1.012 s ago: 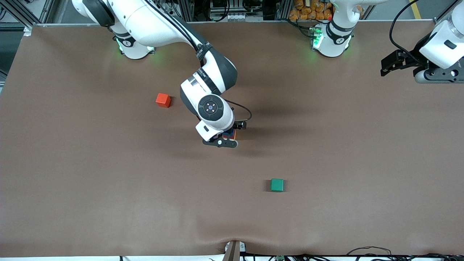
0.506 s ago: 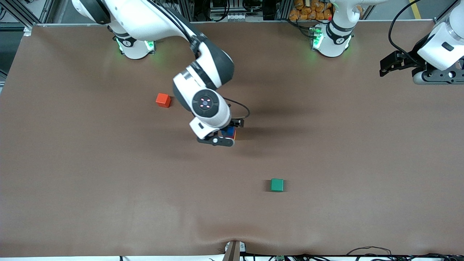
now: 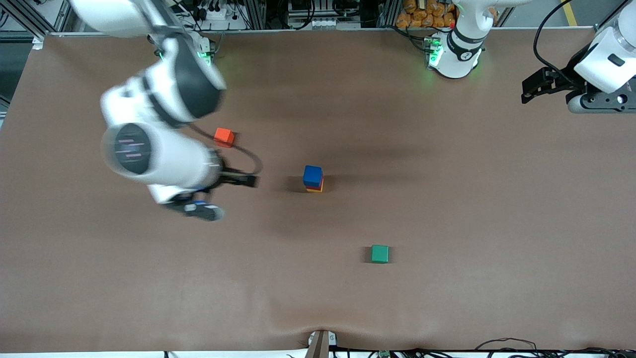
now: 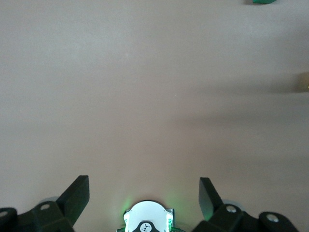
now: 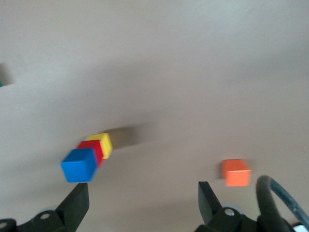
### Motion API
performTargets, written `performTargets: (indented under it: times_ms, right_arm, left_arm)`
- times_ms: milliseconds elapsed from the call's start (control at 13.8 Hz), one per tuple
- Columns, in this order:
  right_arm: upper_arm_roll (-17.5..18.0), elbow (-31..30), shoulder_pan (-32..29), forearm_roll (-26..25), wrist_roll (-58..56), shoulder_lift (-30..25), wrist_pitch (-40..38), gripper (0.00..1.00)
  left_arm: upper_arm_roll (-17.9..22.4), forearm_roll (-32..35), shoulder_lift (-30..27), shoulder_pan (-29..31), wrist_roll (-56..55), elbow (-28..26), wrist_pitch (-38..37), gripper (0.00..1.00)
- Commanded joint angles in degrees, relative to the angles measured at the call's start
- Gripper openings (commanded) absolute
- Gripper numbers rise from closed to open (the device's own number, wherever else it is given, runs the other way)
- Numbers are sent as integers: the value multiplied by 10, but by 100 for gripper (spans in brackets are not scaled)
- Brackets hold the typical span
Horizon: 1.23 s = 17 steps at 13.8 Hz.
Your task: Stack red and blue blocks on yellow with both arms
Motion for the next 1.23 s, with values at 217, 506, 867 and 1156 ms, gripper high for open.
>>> performTargets:
  times_ms: [217, 506, 867, 1156]
  right_arm:
    - [11, -9, -133, -4, -146, -73, -64, 100]
    - [10, -9, -173, -31, -148, -129, -96, 100]
    - [9, -13, -185, -70, -152, -180, -145, 100]
    - [10, -33, -225, -72, -279, -206, -161, 100]
  left_arm:
    - [1, -8, -14, 0, -3, -1, -1, 100]
    - [2, -8, -11, 0, -3, -1, 0, 100]
    - [0, -7, -11, -5, 5, 15, -4, 100]
    - [1, -5, -11, -3, -4, 20, 0, 100]
